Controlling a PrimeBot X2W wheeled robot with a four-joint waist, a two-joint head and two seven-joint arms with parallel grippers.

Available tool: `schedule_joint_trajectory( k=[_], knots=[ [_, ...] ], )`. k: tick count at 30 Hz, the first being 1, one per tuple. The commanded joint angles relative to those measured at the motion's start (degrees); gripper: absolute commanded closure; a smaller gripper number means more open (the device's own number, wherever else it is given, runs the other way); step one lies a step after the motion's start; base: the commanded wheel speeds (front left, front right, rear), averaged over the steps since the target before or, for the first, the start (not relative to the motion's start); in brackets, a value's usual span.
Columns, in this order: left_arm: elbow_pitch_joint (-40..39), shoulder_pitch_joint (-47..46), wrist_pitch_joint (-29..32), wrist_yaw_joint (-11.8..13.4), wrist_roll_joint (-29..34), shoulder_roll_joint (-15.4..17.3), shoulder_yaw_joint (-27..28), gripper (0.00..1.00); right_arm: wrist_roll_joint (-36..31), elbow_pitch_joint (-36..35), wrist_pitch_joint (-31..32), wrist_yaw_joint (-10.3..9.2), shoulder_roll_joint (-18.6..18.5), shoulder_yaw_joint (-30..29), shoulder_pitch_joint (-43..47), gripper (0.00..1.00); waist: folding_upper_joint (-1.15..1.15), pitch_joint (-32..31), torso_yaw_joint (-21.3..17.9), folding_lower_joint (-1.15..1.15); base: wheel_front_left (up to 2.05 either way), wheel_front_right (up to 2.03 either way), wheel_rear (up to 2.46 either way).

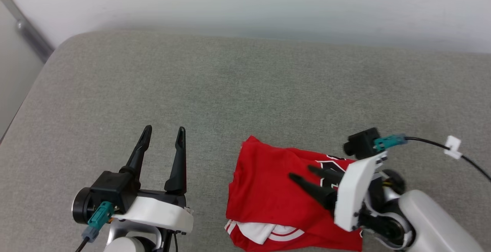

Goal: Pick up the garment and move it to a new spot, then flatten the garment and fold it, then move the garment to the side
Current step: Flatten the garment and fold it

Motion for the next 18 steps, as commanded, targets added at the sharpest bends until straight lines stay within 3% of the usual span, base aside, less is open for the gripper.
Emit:
schedule_joint_trajectory(
  k=[1, 6, 9, 14, 18],
  knots=[
    [0.1, 0.4, -0.3, 0.3, 0.0, 0.3, 0.3, 0.00, -2.6, -0.4, -1.4, -0.01, -1.4, -0.7, 0.2, 0.00, 0.00, -0.5, -0.7, 0.00, 0.00, 0.00, 0.00],
    [0.4, 1.5, -0.1, 0.9, -0.4, 0.9, 0.8, 0.00, -13.7, -1.4, -6.3, -0.02, -4.3, -8.6, 4.0, 0.00, 0.00, -1.3, -2.2, 0.00, 0.00, 0.00, 0.00],
    [0.8, 2.1, -0.2, 1.2, -0.7, 1.2, 1.3, 0.00, -19.5, -3.9, -8.5, -0.02, -4.1, -15.5, 7.5, 0.00, 0.00, -1.7, -3.1, 0.00, 0.00, 0.00, 0.00],
    [2.3, 3.0, -0.5, 1.6, -0.9, 2.1, 2.2, 0.00, -27.6, -10.6, -12.6, -0.02, -0.7, -28.2, 14.0, 0.00, 0.00, -2.2, -4.7, 0.00, 0.00, 0.00, 0.00],
    [3.8, 3.6, -1.1, 1.3, -1.4, 2.5, 2.7, 0.00, -32.3, -16.9, -17.3, -0.02, 3.1, -34.4, 17.8, 0.00, 0.00, -2.9, -5.4, 0.00, 0.00, 0.00, 0.00]
  ],
)
